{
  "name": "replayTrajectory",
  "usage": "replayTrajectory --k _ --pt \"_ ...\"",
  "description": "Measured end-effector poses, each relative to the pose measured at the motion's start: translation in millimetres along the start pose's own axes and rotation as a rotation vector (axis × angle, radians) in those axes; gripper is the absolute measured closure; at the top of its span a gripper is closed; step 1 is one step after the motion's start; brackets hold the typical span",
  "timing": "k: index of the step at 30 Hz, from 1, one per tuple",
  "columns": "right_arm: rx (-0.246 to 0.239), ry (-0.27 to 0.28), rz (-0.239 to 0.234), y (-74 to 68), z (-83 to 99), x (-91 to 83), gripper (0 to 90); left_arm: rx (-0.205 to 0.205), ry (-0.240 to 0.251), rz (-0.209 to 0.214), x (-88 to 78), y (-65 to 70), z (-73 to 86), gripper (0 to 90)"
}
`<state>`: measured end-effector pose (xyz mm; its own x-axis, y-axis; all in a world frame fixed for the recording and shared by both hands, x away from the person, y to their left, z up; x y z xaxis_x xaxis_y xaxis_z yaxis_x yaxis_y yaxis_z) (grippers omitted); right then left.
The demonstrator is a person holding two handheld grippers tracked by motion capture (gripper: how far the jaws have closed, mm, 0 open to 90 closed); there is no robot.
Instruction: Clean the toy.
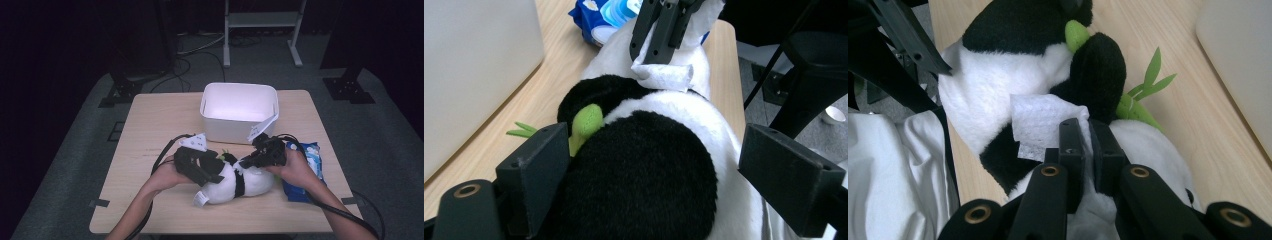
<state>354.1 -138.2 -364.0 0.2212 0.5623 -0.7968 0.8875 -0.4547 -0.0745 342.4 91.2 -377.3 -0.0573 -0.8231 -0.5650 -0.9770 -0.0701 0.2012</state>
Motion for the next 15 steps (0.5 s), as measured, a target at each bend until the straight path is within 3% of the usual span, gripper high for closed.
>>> replayTrajectory --k 7,15 --pt "0.0 0.005 0.006 2.3 2.8 -0.8 85.1 0.006 0.027 -0.013 -9.1 4.5 2.5 11.2" --pt "0.017 0.025 0.02 4.1 5.4 -3.5 85.0 -0.006 0.038 -0.058 -19.9 4.0 7.7 9.5"
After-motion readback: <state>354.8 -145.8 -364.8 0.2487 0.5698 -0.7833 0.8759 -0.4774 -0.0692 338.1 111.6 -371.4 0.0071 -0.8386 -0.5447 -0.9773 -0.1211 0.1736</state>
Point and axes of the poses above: each handheld gripper's, and its own axes: x roughly forward along the jaws, z roughly out of its underside, y roughly to its right, the point moved 2 cm from there along x, roughly forward along the jaws, and after that the axes turned 8 degrees about z, right-handed, at the moved point
